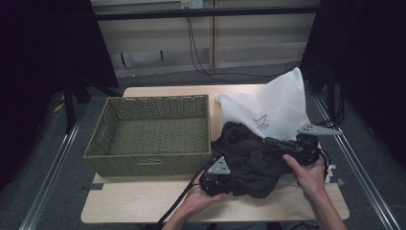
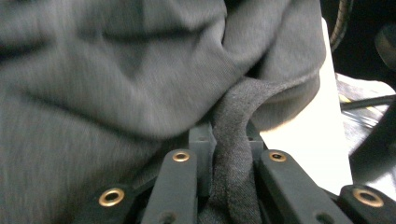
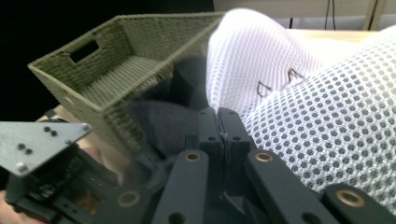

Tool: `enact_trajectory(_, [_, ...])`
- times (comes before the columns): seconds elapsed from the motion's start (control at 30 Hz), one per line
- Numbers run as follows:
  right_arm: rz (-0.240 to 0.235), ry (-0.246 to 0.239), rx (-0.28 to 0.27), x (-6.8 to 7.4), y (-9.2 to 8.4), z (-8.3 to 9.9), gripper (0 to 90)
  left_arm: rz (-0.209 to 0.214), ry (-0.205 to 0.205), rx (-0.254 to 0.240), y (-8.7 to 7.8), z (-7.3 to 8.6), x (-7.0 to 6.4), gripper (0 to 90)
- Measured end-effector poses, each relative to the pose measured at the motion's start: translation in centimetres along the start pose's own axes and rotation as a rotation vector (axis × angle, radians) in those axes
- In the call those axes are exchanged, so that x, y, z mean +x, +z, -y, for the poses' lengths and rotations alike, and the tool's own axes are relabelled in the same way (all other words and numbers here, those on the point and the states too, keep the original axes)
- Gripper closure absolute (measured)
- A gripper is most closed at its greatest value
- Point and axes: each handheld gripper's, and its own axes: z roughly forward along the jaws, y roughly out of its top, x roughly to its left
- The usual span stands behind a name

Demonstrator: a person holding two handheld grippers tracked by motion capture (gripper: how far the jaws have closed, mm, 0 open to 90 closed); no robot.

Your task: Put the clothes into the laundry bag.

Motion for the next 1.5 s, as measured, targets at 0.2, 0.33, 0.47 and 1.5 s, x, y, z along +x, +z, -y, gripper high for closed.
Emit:
enact_trajectory(0.2, [-0.022, -0.019, -0.008, 1.0, 0.4, -0.9, 89.2, 0.007, -0.022, -0.056, 1.0, -2.0, -0.2, 81.8])
enact_trajectory(0.33, [-0.014, -0.009, 0.007, 0.7, 0.9, -0.4, 89.2, 0.013, -0.020, -0.057, 1.3, -2.7, -0.1, 79.2])
enact_trajectory(0.47, [-0.011, -0.002, 0.005, 0.1, 0.5, -0.1, 89.1, -0.015, 0.019, -0.057, 0.2, -2.6, -0.3, 69.0])
enact_trajectory(1.5, [-0.006, 0.005, 0.004, -0.6, 0.2, 0.0, 89.0, -0.020, 0.125, 0.119, 3.5, -1.8, -0.3, 3.0])
